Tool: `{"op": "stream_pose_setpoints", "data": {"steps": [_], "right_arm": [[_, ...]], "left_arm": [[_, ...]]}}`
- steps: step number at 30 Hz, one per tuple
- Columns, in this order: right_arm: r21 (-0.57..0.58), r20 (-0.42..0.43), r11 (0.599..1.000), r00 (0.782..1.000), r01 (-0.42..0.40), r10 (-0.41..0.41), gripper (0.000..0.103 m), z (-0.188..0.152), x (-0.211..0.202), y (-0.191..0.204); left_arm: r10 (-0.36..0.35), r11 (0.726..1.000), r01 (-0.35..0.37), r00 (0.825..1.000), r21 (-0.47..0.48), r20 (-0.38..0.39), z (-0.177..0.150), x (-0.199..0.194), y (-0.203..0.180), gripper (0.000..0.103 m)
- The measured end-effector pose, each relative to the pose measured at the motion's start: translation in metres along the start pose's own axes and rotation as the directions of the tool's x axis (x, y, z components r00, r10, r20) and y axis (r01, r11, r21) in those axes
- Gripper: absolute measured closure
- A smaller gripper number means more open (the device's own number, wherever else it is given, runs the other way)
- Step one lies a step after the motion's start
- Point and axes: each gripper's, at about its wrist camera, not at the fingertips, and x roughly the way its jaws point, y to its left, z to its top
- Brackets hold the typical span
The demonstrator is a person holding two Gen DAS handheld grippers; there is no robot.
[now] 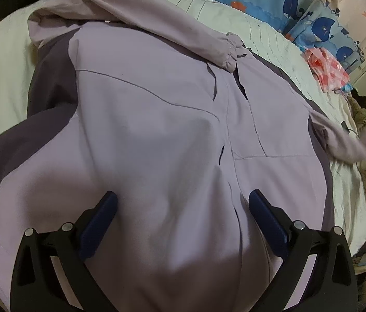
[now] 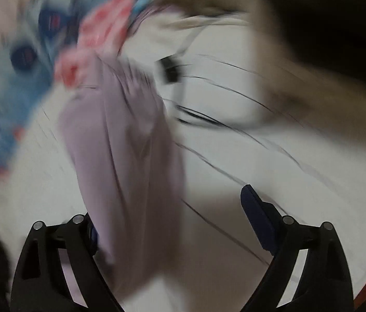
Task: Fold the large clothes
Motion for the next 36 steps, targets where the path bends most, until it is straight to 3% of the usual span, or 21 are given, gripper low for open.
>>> {"op": "stream_pose_setpoints", "data": {"steps": [2, 4, 6, 9, 10, 13, 14, 16, 18, 19, 20, 21, 22, 24, 28, 32, 34, 35, 36], "right_arm": [[0.115, 0.019, 0.982, 0.988, -0.153, 0.152, 0.009, -0.041, -0.022, -0.068], [0.213, 0.050, 0.945, 0.968, -0.250, 0.245, 0.009, -0.073, -0.033, -0.123], [0.213, 0.056, 0.904, 0.928, -0.371, 0.368, 0.009, -0.085, -0.036, -0.147], [0.193, 0.011, 0.877, 0.894, -0.441, 0.447, 0.007, -0.078, -0.035, -0.141], [0.221, -0.036, 0.864, 0.882, -0.452, 0.470, 0.007, -0.071, -0.025, -0.136], [0.230, -0.061, 0.873, 0.889, -0.429, 0.453, 0.006, -0.064, -0.005, -0.114], [0.220, -0.055, 0.882, 0.898, -0.416, 0.437, 0.006, -0.059, 0.001, -0.107], [0.166, 0.001, 0.882, 0.894, -0.442, 0.448, 0.009, -0.055, -0.002, -0.089], [0.063, 0.051, 0.895, 0.897, -0.441, 0.438, 0.037, -0.050, -0.014, -0.063], [-0.013, 0.073, 0.896, 0.894, -0.443, 0.443, 0.041, -0.048, -0.024, -0.044], [-0.106, 0.076, 0.890, 0.889, -0.444, 0.452, 0.054, -0.041, -0.029, -0.017], [-0.161, 0.061, 0.883, 0.888, -0.442, 0.455, 0.077, -0.036, -0.032, 0.004], [-0.190, 0.043, 0.872, 0.884, -0.450, 0.466, 0.085, -0.029, -0.033, 0.021], [-0.252, 0.054, 0.843, 0.863, -0.476, 0.503, 0.089, -0.006, -0.047, 0.056], [-0.290, 0.151, 0.778, 0.776, -0.558, 0.612, 0.092, 0.090, -0.099, 0.116], [-0.298, 0.244, 0.762, 0.727, -0.574, 0.643, 0.093, 0.156, -0.116, 0.159], [-0.298, 0.312, 0.738, 0.669, -0.606, 0.675, 0.093, 0.171, -0.107, 0.158], [-0.301, 0.345, 0.756, 0.673, -0.581, 0.654, 0.092, 0.172, -0.092, 0.152], [-0.283, 0.356, 0.780, 0.694, -0.558, 0.626, 0.092, 0.170, -0.081, 0.145]], "left_arm": [[-0.005, 1.000, 0.005, 1.000, -0.010, -0.004, 0.001, 0.001, 0.001, 0.007], [0.002, 1.000, -0.002, 1.000, -0.007, -0.010, 0.001, 0.002, 0.000, 0.007], [0.009, 1.000, -0.009, 1.000, -0.001, -0.010, 0.001, 0.002, -0.002, 0.007], [0.011, 1.000, -0.011, 1.000, -0.002, -0.011, 0.001, 0.003, -0.002, 0.007], [0.011, 1.000, -0.011, 1.000, -0.004, -0.011, 0.001, 0.002, -0.002, 0.007], [0.013, 1.000, -0.013, 1.000, -0.003, -0.002, 0.000, 0.001, -0.002, 0.007], [0.012, 1.000, -0.012, 1.000, -0.004, -0.002, 0.000, 0.001, -0.002, 0.007], [0.002, 1.000, -0.002, 1.000, -0.011, -0.004, 0.000, 0.001, 0.001, 0.007], [-0.005, 1.000, 0.005, 1.000, -0.026, 0.001, -0.001, -0.002, 0.004, 0.007], [-0.007, 0.999, 0.007, 1.000, -0.035, 0.005, -0.001, -0.003, 0.006, 0.007], [-0.013, 0.999, 0.014, 1.000, -0.044, 0.009, -0.001, -0.005, 0.007, 0.007], [-0.024, 0.998, 0.024, 1.000, -0.058, 0.010, 0.000, -0.006, 0.010, 0.007], [-0.030, 0.997, 0.030, 1.000, -0.069, 0.006, 0.001, -0.007, 0.011, 0.007], [-0.052, 0.993, 0.052, 0.999, -0.109, 0.007, 0.007, -0.013, 0.016, 0.007], [-0.051, 0.985, 0.061, 0.997, -0.160, 0.066, 0.031, -0.033, 0.016, 0.007], [-0.044, 0.989, 0.061, 0.990, -0.132, 0.130, 0.051, -0.045, -0.006, 0.007], [-0.054, 0.993, 0.070, 0.986, -0.096, 0.157, 0.054, -0.041, -0.023, 0.007], [-0.053, 0.995, 0.066, 0.986, -0.077, 0.160, 0.053, -0.035, -0.030, 0.007], [-0.041, 0.998, 0.048, 0.989, -0.047, 0.142, 0.051, -0.020, -0.039, 0.007]]}}
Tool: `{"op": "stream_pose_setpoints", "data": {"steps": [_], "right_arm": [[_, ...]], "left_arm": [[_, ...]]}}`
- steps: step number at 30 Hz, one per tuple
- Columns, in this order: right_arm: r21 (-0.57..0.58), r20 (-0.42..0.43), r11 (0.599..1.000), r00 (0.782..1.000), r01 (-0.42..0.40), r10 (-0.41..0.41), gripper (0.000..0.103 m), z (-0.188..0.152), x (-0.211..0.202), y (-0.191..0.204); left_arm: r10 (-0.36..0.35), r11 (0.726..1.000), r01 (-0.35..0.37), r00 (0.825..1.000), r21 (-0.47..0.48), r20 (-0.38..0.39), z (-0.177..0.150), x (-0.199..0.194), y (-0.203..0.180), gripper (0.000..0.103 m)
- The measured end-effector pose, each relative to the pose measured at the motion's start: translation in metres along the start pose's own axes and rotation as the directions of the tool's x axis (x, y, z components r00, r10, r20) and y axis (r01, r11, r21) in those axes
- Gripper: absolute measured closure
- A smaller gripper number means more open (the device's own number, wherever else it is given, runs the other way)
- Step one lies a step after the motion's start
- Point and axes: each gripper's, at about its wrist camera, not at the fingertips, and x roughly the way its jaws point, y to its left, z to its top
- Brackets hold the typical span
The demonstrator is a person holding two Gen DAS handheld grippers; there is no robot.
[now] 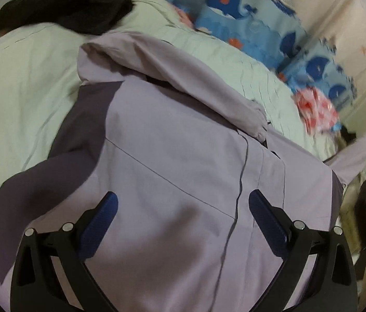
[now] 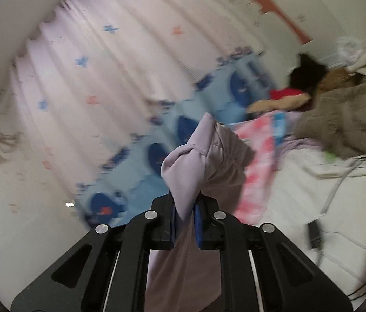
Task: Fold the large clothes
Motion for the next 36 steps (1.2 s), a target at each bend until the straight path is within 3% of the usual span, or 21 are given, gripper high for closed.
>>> {"op": "stream_pose_setpoints", "data": {"steps": [3, 6, 8, 10, 11, 13, 15, 16, 18, 19, 20, 22, 25, 26, 29, 30, 31, 32, 33, 34, 36], "right_arm": [[0.096, -0.133, 0.969, 0.967, 0.229, -0.215, 0.091, -0.055, 0.011, -0.087], [0.109, -0.349, 0.869, 0.838, 0.482, -0.421, 0.085, -0.128, -0.017, -0.177], [0.029, -0.391, 0.868, 0.805, 0.496, -0.446, 0.078, -0.150, -0.038, -0.185], [-0.020, -0.385, 0.861, 0.791, 0.508, -0.475, 0.064, -0.158, -0.075, -0.179], [-0.013, -0.355, 0.863, 0.805, 0.505, -0.476, 0.059, -0.158, -0.094, -0.173], [0.012, -0.181, 0.867, 0.853, 0.499, -0.489, 0.048, -0.146, -0.152, -0.147], [0.068, -0.060, 0.874, 0.876, 0.481, -0.478, 0.014, -0.140, -0.187, -0.128], [0.129, -0.024, 0.885, 0.893, 0.448, -0.449, 0.009, -0.138, -0.200, -0.124], [0.221, -0.124, 0.916, 0.942, 0.334, -0.313, 0.009, -0.143, -0.190, -0.124], [0.285, -0.208, 0.931, 0.962, 0.230, -0.175, 0.009, -0.151, -0.168, -0.125], [0.320, -0.274, 0.927, 0.956, 0.193, -0.105, 0.009, -0.160, -0.146, -0.125], [0.370, -0.394, 0.909, 0.918, 0.192, -0.034, 0.009, -0.180, -0.102, -0.127], [0.408, -0.528, 0.870, 0.849, 0.277, -0.023, 0.008, -0.208, -0.030, -0.137], [0.428, -0.543, 0.858, 0.839, 0.285, -0.008, 0.011, -0.213, -0.007, -0.143], [0.357, -0.493, 0.903, 0.870, 0.239, -0.035, 0.064, -0.190, 0.027, -0.128], [0.319, -0.461, 0.926, 0.887, 0.204, -0.037, 0.066, -0.184, 0.028, -0.109], [0.268, -0.381, 0.959, 0.925, 0.097, 0.012, 0.069, -0.162, 0.024, -0.088], [0.230, -0.332, 0.973, 0.941, 0.019, 0.060, 0.080, -0.148, 0.020, -0.070], [0.158, -0.261, 0.982, 0.955, -0.103, 0.142, 0.089, -0.128, 0.013, -0.047], [0.098, -0.221, 0.982, 0.959, -0.160, 0.179, 0.089, -0.122, 0.011, -0.035], [0.027, -0.156, 0.981, 0.968, -0.194, 0.196, 0.090, -0.120, 0.002, -0.035]], "left_arm": [[0.049, 0.996, -0.038, 0.991, 0.086, -0.128, -0.023, 0.046, -0.014, 0.007], [0.148, 0.974, -0.112, 0.973, 0.197, -0.178, -0.046, 0.069, -0.025, 0.007], [0.153, 0.964, -0.110, 0.974, 0.243, -0.169, -0.049, 0.064, -0.033, 0.007], [0.114, 0.966, -0.071, 0.980, 0.247, -0.163, -0.045, 0.055, -0.037, 0.007], [0.107, 0.967, -0.067, 0.983, 0.246, -0.151, -0.042, 0.050, -0.037, 0.007], [0.101, 0.966, -0.068, 0.987, 0.249, -0.123, -0.038, 0.039, -0.037, 0.007], [0.097, 0.967, -0.067, 0.989, 0.247, -0.111, -0.035, 0.031, -0.036, 0.007], [0.092, 0.968, -0.064, 0.990, 0.242, -0.106, -0.035, 0.027, -0.035, 0.007], [0.079, 0.972, -0.054, 0.992, 0.230, -0.102, -0.033, 0.022, -0.033, 0.007], [0.076, 0.973, -0.052, 0.992, 0.226, -0.101, -0.033, 0.022, -0.031, 0.007], [0.075, 0.974, -0.051, 0.992, 0.222, -0.101, -0.032, 0.022, -0.030, 0.007], [0.081, 0.973, -0.057, 0.992, 0.225, -0.099, -0.028, 0.026, -0.032, 0.007], [0.084, 0.964, -0.072, 0.996, 0.254, -0.038, -0.007, 0.017, -0.041, 0.007], [0.090, 0.960, -0.084, 0.996, 0.268, -0.010, 0.000, 0.013, -0.043, 0.007], [0.136, 0.914, -0.160, 0.987, 0.373, 0.088, 0.030, 0.016, -0.063, 0.007], [0.157, 0.881, -0.193, 0.981, 0.431, 0.117, 0.039, 0.022, -0.070, 0.007], [0.169, 0.845, -0.219, 0.975, 0.487, 0.144, 0.046, 0.030, -0.076, 0.007], [0.176, 0.805, -0.240, 0.970, 0.543, 0.168, 0.051, 0.038, -0.083, 0.007], [0.184, 0.771, -0.259, 0.965, 0.582, 0.186, 0.054, 0.044, -0.089, 0.007], [0.185, 0.732, -0.272, 0.962, 0.625, 0.202, 0.056, 0.054, -0.096, 0.007], [0.164, 0.672, -0.261, 0.965, 0.693, 0.204, 0.058, 0.072, -0.111, 0.007]]}}
